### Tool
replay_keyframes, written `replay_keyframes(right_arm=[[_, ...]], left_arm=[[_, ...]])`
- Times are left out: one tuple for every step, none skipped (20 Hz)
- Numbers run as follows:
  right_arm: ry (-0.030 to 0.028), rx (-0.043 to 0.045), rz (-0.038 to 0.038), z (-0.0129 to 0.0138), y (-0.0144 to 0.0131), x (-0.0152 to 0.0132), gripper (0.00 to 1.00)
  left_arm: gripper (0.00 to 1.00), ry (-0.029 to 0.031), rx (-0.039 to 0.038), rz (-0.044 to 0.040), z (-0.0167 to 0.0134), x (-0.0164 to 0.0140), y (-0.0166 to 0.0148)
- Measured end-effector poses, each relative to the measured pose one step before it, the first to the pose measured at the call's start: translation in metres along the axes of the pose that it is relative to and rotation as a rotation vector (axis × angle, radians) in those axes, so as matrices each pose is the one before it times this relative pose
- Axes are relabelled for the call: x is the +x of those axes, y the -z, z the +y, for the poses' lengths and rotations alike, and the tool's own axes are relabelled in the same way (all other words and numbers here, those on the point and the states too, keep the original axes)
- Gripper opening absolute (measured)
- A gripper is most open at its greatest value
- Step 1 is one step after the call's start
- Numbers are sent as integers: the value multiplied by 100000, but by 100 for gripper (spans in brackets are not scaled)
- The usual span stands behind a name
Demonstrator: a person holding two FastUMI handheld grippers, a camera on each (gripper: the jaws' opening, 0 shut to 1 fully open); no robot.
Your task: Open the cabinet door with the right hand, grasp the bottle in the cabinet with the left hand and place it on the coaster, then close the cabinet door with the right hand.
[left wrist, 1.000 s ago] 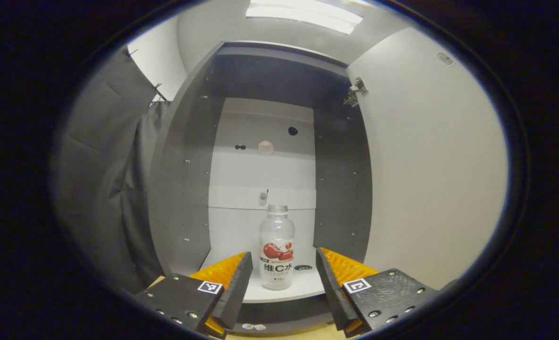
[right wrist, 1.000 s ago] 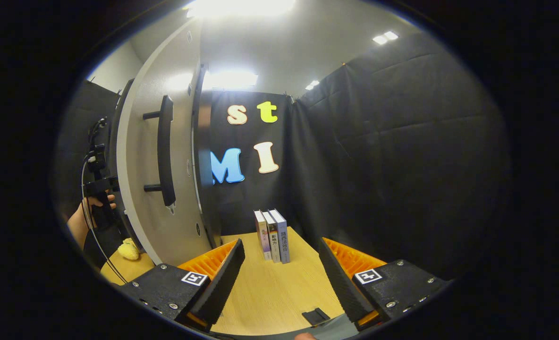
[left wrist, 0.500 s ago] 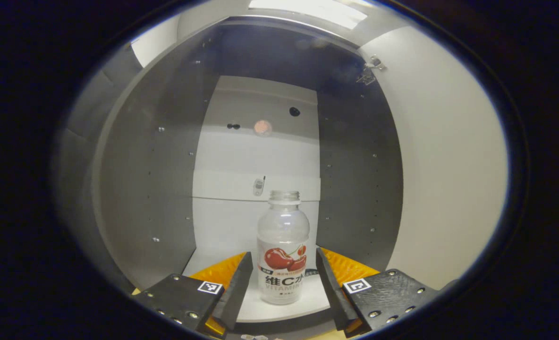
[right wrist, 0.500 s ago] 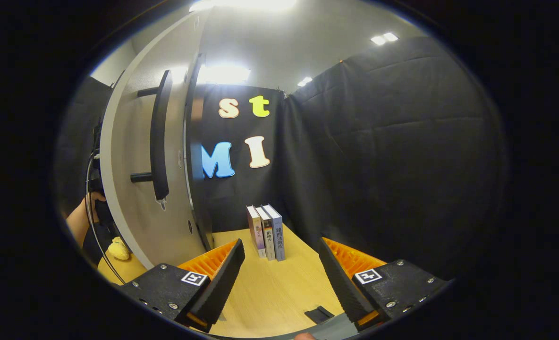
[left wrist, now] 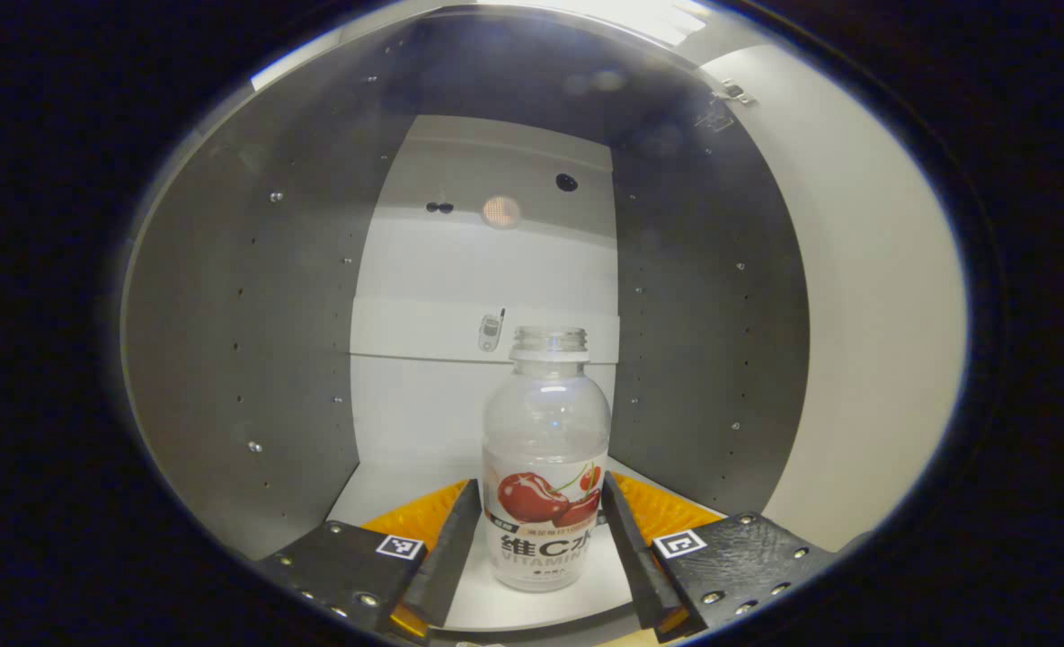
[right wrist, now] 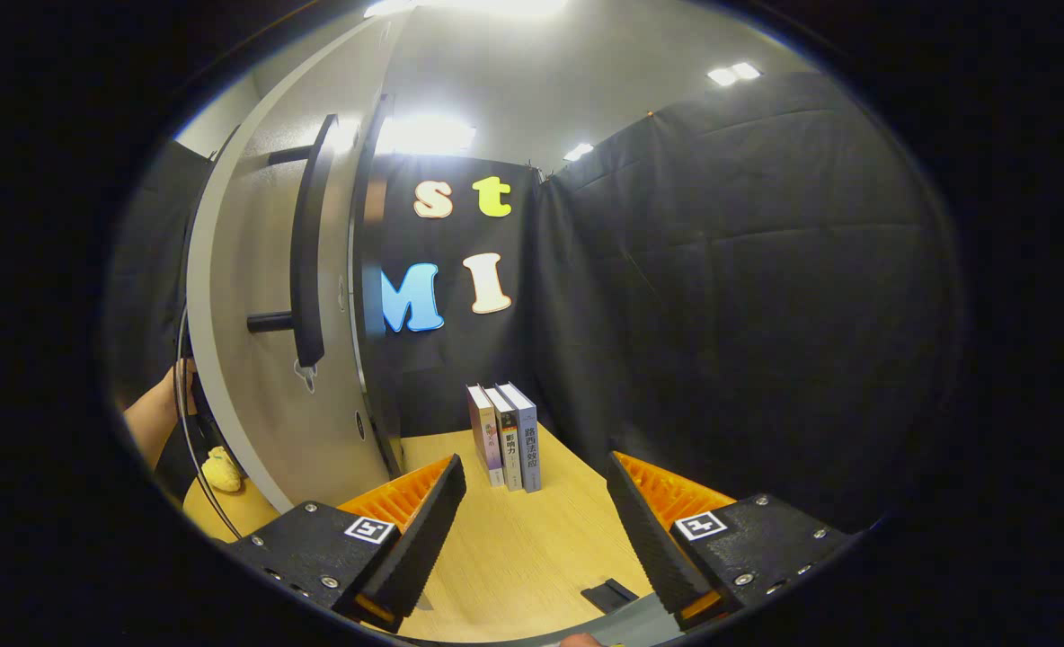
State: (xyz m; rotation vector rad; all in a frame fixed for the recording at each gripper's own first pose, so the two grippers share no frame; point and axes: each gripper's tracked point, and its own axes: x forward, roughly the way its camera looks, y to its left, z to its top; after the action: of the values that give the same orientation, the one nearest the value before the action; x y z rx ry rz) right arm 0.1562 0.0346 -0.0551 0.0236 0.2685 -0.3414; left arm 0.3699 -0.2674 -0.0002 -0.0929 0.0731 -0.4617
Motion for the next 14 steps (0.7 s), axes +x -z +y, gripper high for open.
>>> replay_keyframes(right_arm=[[-308,206,154,-74,47,83,97],[-502,312,98,-160,53,-117,97],[-876,210,27,27,50,-96,97],[-1038,23,-246,-74,-72,-116,97],[-1094,-143,-242,4,16,-31,97],[-1262,-168,53,-81,-10,-26,97],[-1732,-123,264,73,55,37,97],[-1654,-167,-37,-7,-71,-139,97],[-1224,-173,-311,-184,-110,-36,97],[-1150,63,-275,-251,-79,-139,97],[-1468,304,-69,-33,-3,-179,97],[-1531,409,58,-19,-28,-184,97],[-1561,257,-14,77,7,-60,97],[-1542,-78,14,0,-6,-126,97]], left_arm=[[71,-4,428,747,-135,-310,86],[71,16,171,602,44,-180,-63],[71,179,-435,-192,-43,-271,-268],[71,-392,-276,-1081,104,-597,-332],[71,-892,-246,-1185,55,-745,-446],[71,-573,-352,-1298,-73,-929,-407],[71,-527,-232,-832,36,-711,-385],[65,-589,97,-459,138,-445,-164],[65,-1090,333,-551,96,-764,-232],[71,-791,188,-746,-345,-1262,-625],[71,-585,8,-874,6,-561,-384],[71,-562,34,-504,111,-931,-211],[77,-689,331,-671,91,-927,-290],[77,-760,552,-1056,120,-1060,-293]])
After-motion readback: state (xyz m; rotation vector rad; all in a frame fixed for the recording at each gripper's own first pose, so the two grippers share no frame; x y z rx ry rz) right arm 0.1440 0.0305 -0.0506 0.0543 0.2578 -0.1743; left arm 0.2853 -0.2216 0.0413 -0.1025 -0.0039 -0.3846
